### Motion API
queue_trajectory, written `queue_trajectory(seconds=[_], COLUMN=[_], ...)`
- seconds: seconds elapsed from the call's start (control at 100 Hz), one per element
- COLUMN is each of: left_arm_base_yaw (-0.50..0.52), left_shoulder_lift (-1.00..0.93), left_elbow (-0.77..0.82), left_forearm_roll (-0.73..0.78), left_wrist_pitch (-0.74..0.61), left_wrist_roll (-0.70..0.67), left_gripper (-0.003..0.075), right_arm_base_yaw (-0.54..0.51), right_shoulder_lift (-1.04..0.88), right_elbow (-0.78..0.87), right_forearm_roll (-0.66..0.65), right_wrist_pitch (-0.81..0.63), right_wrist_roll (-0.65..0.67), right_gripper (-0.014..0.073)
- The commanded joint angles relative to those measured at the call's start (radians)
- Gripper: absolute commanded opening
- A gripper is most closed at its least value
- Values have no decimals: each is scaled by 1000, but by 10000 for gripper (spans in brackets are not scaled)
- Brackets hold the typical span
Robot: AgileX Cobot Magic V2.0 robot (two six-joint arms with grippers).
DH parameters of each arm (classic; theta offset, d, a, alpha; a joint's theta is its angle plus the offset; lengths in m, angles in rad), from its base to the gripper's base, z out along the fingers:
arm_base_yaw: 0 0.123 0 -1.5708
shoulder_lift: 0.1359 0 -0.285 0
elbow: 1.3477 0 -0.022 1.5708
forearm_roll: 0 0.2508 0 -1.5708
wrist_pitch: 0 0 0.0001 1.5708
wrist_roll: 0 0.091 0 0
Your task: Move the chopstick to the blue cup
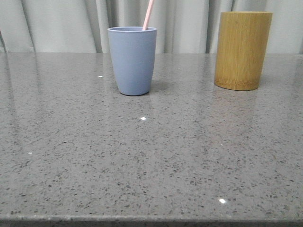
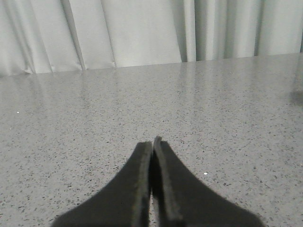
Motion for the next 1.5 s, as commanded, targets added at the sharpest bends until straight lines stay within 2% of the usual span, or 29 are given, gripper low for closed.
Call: queue_trajectory(seconds=[0.0,0.09,0.19,0.54,1.49], left_arm_base_yaw=[3,3,3,3,3], left_shoulder_lift=[-34,-34,-34,-34,-34], left_elbow=[9,9,9,9,9], left_forearm_roll=[1,1,1,1,1], left_wrist_pitch=[-77,-77,-77,-77,-77], left_wrist_roll=[-12,-12,-12,-12,-12], left_gripper=[-19,-19,-19,-19,-19], right_arm_base_yaw=[-48,-80,-97,-95,-83], right_shoulder_lift=[-56,-121,-112,-112,-112], right_elbow=[63,149,220,405,405], right_forearm_roll=[-2,-2,-2,-2,-59], right_wrist_pitch=[-147,-194,-255,-405,-396], right_wrist_roll=[-12,-12,-12,-12,-12], right_gripper=[-68,-68,-68,-68,-68])
